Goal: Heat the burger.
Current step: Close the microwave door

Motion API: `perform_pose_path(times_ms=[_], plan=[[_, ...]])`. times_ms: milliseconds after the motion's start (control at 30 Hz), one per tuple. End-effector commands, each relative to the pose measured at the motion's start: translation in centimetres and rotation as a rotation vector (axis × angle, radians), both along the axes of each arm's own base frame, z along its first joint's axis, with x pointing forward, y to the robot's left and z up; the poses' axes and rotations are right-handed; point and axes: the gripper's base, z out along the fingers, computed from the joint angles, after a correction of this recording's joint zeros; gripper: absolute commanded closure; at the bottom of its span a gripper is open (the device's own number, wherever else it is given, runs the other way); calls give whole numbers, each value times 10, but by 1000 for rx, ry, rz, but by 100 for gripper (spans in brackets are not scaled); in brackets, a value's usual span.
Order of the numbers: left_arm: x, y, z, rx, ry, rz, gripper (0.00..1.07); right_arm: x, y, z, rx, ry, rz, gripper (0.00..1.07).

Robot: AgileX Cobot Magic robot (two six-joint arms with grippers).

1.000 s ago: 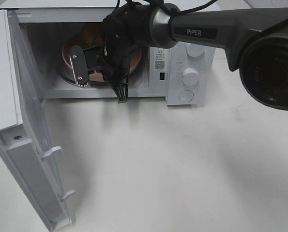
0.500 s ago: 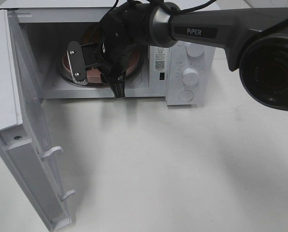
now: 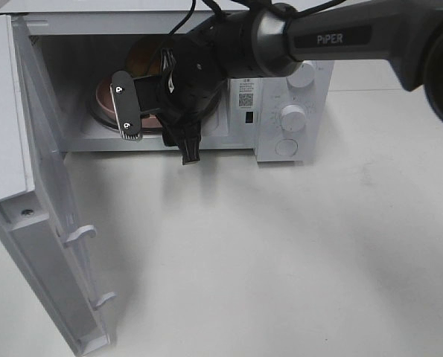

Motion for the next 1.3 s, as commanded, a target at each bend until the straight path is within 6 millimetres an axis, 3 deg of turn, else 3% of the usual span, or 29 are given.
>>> perform_pose_path(times_ms=[33, 467, 967, 1300], plan=[[-3, -1, 0, -7, -16, 5, 7, -5, -3, 14, 42, -45, 13, 41], [-3, -1, 0, -7, -16, 5, 7, -48, -33, 32, 135, -77, 8, 36], [-3, -1, 0, -7, -16, 5, 7, -115, -84, 46, 172, -48, 1, 36], [-3, -1, 0, -7, -16, 5, 7, -160, -119, 59, 281, -7, -102, 36]])
